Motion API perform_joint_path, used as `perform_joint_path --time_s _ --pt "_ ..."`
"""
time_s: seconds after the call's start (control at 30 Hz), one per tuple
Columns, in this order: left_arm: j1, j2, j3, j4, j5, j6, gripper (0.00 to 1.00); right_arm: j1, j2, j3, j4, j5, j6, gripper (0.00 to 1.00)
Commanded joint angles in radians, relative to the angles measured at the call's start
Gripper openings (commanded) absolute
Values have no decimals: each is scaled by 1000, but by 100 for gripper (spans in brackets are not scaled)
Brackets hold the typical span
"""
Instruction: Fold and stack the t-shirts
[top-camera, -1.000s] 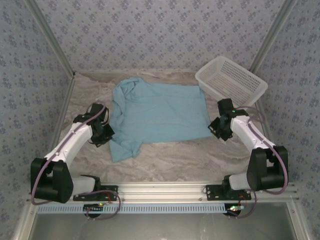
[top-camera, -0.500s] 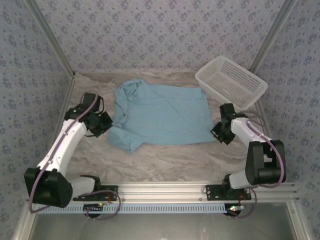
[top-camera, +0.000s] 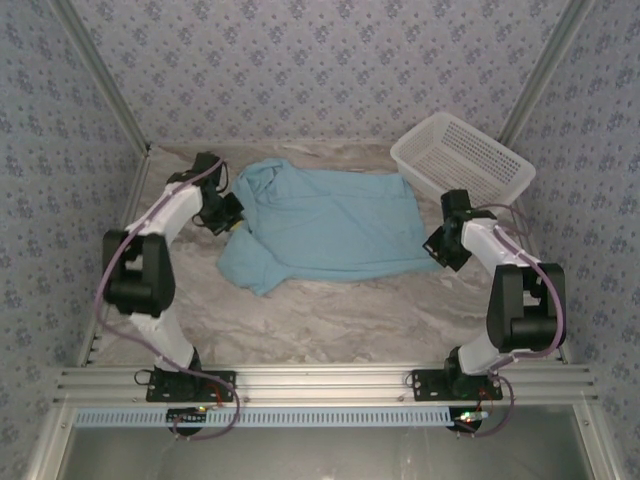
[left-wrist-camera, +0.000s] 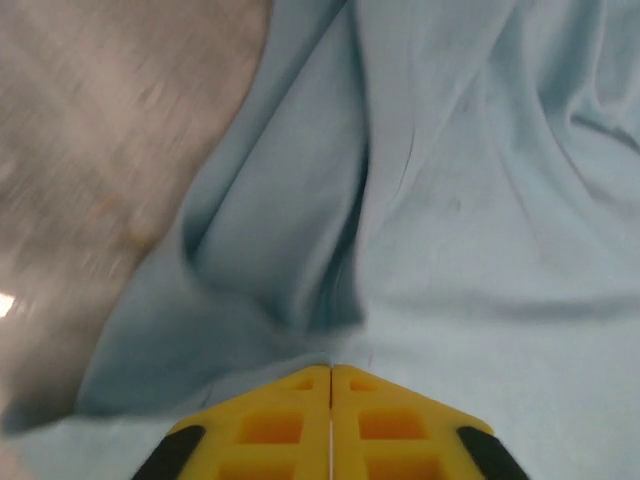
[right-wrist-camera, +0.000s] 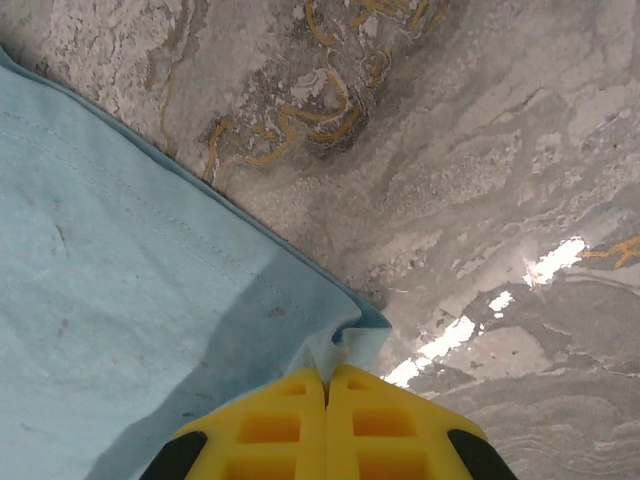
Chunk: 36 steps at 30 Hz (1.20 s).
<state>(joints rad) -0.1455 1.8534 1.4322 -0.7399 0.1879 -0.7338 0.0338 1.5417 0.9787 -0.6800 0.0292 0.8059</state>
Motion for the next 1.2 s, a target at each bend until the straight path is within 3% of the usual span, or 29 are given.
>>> perform_joint_path --time_s 0.0,0.07,0.13,0.27,0.37,0.57,0.77,0.9,1.17 --pt "6 66 117 -17 -44 106 28 13 13 27 -21 37 -7 0" --pt "6 32 98 -55 -111 139 46 16 10 27 -21 33 -7 0" --pt "10 -46 15 -64 -156 159 51 17 10 29 -21 28 -8 0" --pt "57 -215 -214 -27 -110 185 51 22 12 30 -15 1 -20 0" --pt "98 -242 -315 6 -52 226 49 23 11 28 -11 -11 -30 0" --pt "110 -169 -329 19 -57 335 47 29 5 13 -6 -27 -35 0" --pt "91 -125 -360 22 -66 354 45 32 -7 0 -3 -29 -27 0" --pt "84 -116 -397 42 -88 330 37 34 -6 6 -3 -30 -27 0" --pt "72 -188 -456 56 -94 263 9 37 4 16 -3 -29 -27 0"
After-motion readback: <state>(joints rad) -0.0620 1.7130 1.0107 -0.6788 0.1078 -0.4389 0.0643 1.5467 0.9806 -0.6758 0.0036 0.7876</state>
